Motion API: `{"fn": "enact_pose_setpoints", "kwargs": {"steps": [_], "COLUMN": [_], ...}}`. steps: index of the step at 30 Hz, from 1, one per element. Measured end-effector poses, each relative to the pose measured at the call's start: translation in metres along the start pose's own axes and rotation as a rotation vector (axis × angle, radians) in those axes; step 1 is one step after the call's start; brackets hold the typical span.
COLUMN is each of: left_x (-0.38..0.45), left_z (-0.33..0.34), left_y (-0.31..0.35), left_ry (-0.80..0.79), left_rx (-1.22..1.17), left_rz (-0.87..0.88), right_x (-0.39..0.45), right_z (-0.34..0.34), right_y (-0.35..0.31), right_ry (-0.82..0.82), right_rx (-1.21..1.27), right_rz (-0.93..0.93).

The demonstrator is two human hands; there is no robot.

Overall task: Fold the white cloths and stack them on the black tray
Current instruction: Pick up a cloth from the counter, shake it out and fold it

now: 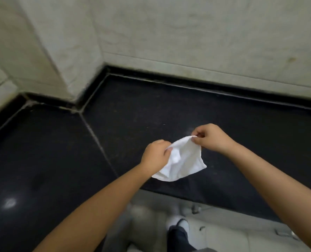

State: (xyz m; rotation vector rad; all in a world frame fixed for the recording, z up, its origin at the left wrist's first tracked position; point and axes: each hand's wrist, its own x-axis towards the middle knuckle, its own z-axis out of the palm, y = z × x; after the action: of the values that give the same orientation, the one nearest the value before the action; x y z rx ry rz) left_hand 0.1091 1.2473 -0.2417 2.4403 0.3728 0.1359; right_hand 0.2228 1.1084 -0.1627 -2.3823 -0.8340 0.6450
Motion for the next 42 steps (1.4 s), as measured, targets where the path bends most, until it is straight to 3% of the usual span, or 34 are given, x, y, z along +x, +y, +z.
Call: {"fn": "enact_pose_setpoints", "kwargs": {"steps": [6, 8, 11, 14, 17, 22, 26, 30, 33, 37, 39, 42], "left_x": [0.081, 0.102, 0.121, 0.129, 0.118, 0.074, 0.048, 0.051, 0.07, 0.102, 0.114, 0.129], "left_z": [-0.001, 0.0, 0.003, 0.011, 0.034, 0.077, 0.086, 0.067, 0.049, 0.044, 0.051, 0.065], "left_y": [0.077, 0.097, 0.117, 0.12, 0.105, 0.054, 0.029, 0.015, 0.013, 0.01, 0.003, -0.008], "left_ry": [0.046, 0.052, -0.006, -0.101, -0.13, -0.393, -0.551, -0.83, -0.767, -0.574, -0.491, -0.424], "left_rx": [-0.433, -0.451, -0.311, 0.297, 0.699, 0.799, 0.667, 0.353, 0.153, -0.027, -0.039, 0.107], "left_rz": [-0.119, -0.102, 0.035, 0.208, 0.281, 0.259, 0.263, 0.135, 0.032, -0.075, -0.101, -0.112], "right_x": [-0.002, 0.005, 0.006, -0.008, -0.024, -0.049, -0.059, -0.049, -0.03, 0.01, 0.03, 0.052], "right_z": [-0.068, -0.083, -0.101, -0.107, -0.084, -0.014, 0.015, 0.006, -0.011, -0.022, -0.021, -0.011], "right_y": [0.072, 0.091, 0.111, 0.125, 0.145, 0.176, 0.186, 0.187, 0.184, 0.186, 0.188, 0.196], "right_ry": [0.223, 0.337, 0.515, 0.596, 0.367, -0.049, -0.315, -0.412, -0.393, -0.079, 0.046, 0.09], "right_rx": [-0.191, -0.197, -0.177, -0.195, -0.271, -0.318, -0.252, -0.139, -0.066, 0.005, -0.001, -0.09], "right_rz": [-0.017, -0.02, -0.067, -0.234, -0.329, -0.235, -0.073, 0.022, 0.072, 0.137, 0.192, 0.261]}}
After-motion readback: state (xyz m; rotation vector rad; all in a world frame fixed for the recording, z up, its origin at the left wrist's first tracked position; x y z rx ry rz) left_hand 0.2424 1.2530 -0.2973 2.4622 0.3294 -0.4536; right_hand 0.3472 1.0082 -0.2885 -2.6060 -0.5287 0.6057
